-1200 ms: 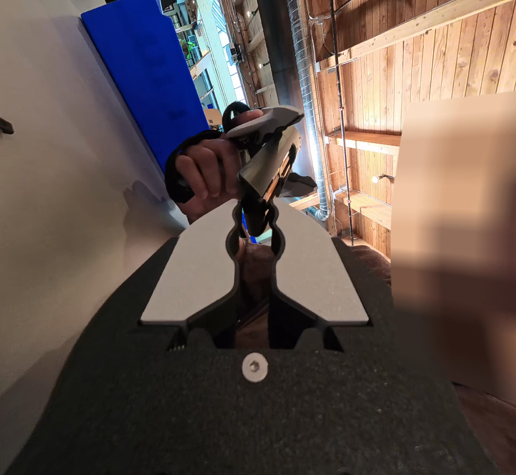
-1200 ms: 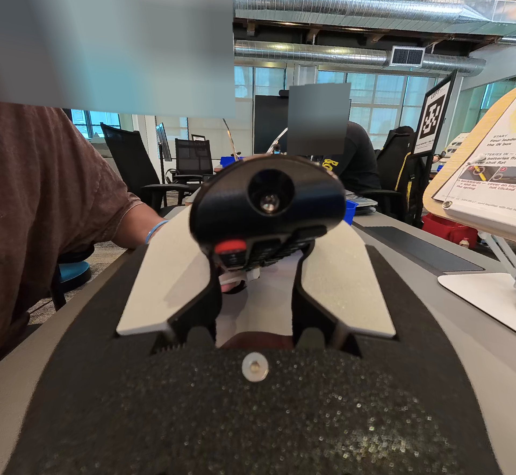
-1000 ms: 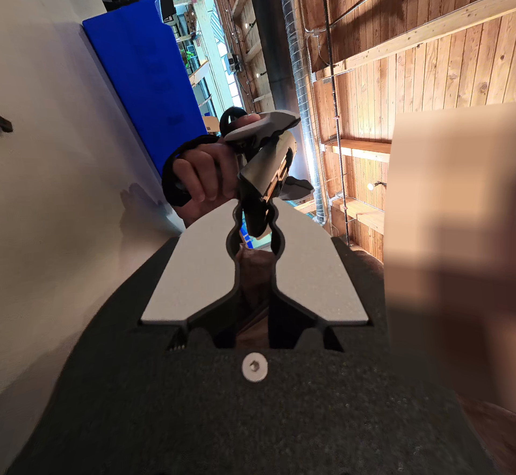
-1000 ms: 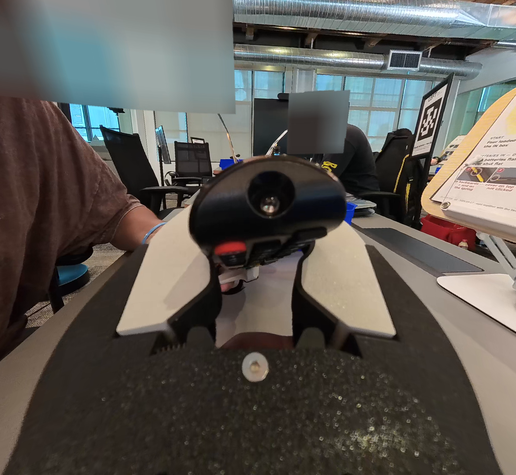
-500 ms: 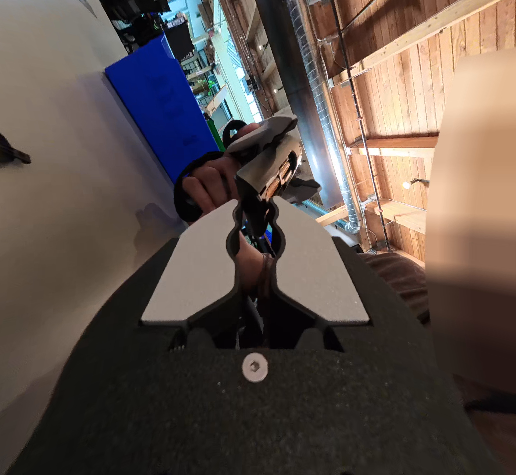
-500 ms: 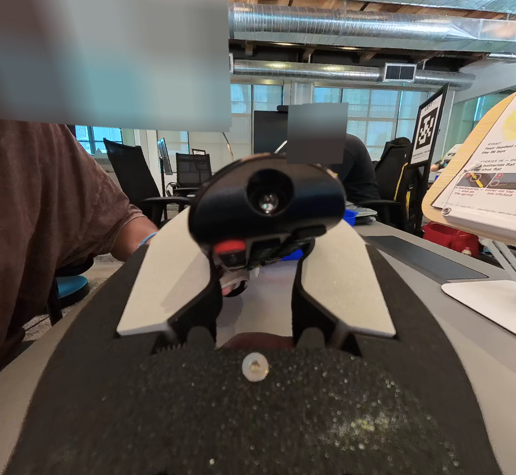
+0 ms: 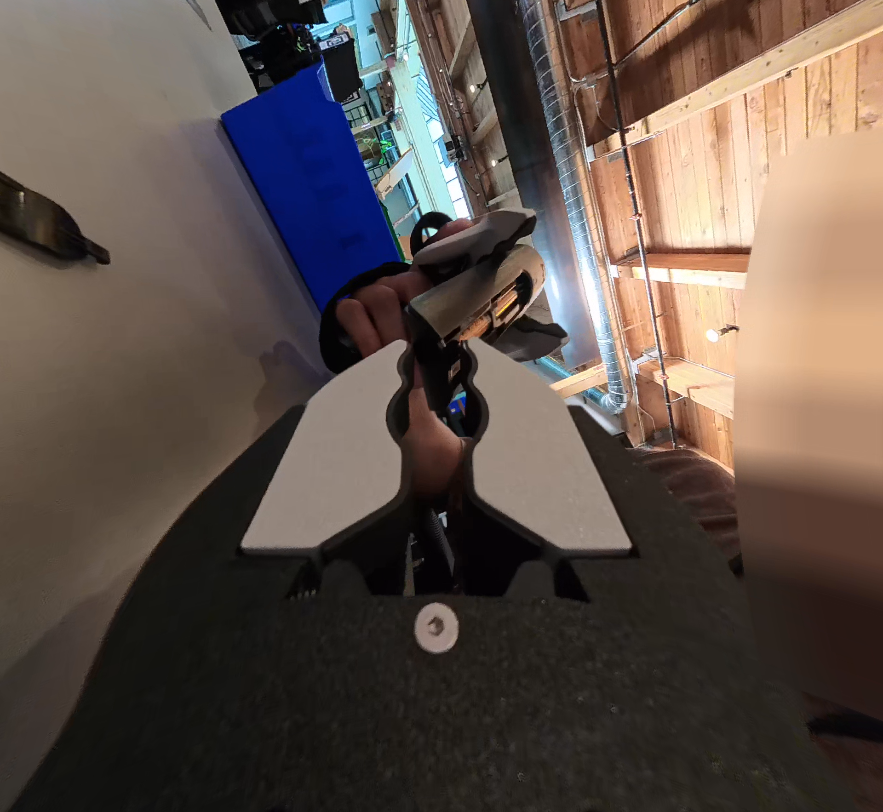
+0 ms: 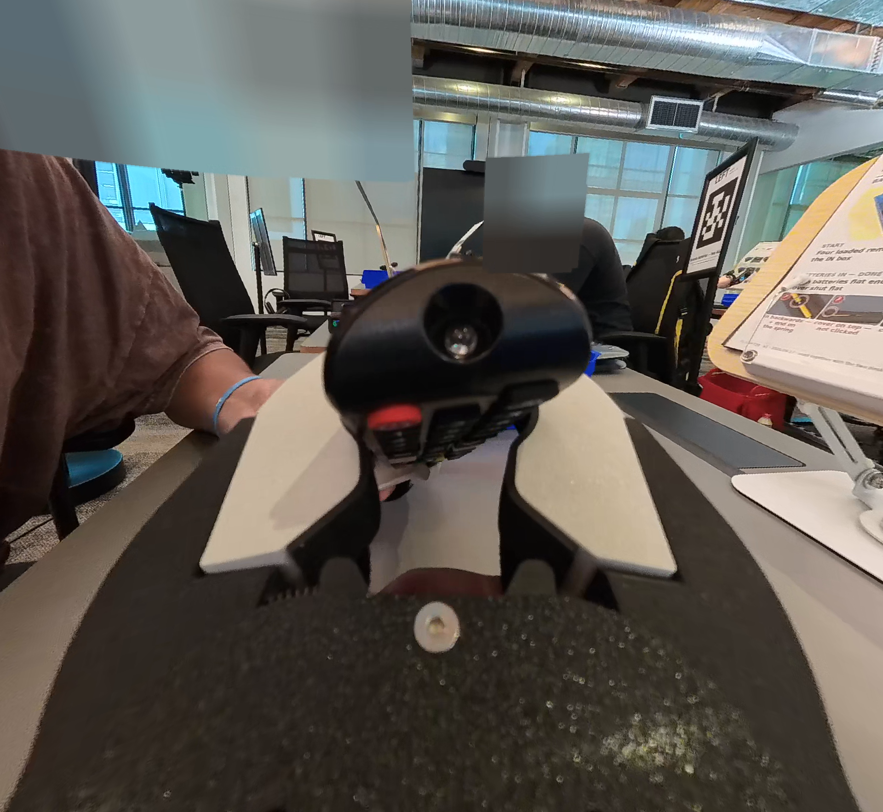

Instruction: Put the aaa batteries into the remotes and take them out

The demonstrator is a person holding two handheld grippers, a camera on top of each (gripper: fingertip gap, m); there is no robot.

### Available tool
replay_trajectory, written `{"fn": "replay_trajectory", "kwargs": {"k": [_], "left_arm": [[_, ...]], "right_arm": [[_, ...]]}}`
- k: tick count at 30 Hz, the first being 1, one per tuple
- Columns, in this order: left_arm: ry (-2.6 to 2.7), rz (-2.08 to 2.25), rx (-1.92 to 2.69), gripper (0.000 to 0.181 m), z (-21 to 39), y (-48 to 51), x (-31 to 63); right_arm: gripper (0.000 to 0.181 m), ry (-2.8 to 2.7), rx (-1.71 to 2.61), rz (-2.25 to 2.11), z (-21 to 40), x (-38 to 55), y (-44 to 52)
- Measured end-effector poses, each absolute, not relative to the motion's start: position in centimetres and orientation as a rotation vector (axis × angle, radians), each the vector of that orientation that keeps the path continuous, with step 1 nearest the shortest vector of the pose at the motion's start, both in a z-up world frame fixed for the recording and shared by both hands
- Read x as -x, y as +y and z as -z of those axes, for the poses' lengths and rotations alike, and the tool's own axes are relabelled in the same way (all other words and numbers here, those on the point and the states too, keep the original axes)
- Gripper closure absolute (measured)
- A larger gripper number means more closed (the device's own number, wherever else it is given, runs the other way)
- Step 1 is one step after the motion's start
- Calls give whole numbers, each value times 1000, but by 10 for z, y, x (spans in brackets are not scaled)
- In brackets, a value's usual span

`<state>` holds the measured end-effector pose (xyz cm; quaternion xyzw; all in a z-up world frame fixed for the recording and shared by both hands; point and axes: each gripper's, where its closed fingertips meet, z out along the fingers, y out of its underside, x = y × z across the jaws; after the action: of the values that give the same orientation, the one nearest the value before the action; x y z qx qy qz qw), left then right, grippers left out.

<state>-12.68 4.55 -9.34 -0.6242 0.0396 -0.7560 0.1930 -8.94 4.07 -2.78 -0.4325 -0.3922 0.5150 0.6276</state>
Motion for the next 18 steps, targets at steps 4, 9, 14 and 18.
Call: {"fn": "replay_trajectory", "kwargs": {"k": [4, 9, 14, 18], "left_arm": [[156, 2036, 1785, 164, 95, 45, 127], [194, 2042, 1745, 166, 86, 41, 128], [184, 2070, 1737, 166, 88, 40, 126], [211, 2062, 1717, 165, 86, 40, 125]], "right_arm": [[121, -906, 991, -1175, 29, 90, 40], [120, -870, 971, -1246, 23, 86, 39], [121, -857, 973, -1260, 23, 85, 40], [121, -852, 972, -1256, 21, 84, 40]]}}
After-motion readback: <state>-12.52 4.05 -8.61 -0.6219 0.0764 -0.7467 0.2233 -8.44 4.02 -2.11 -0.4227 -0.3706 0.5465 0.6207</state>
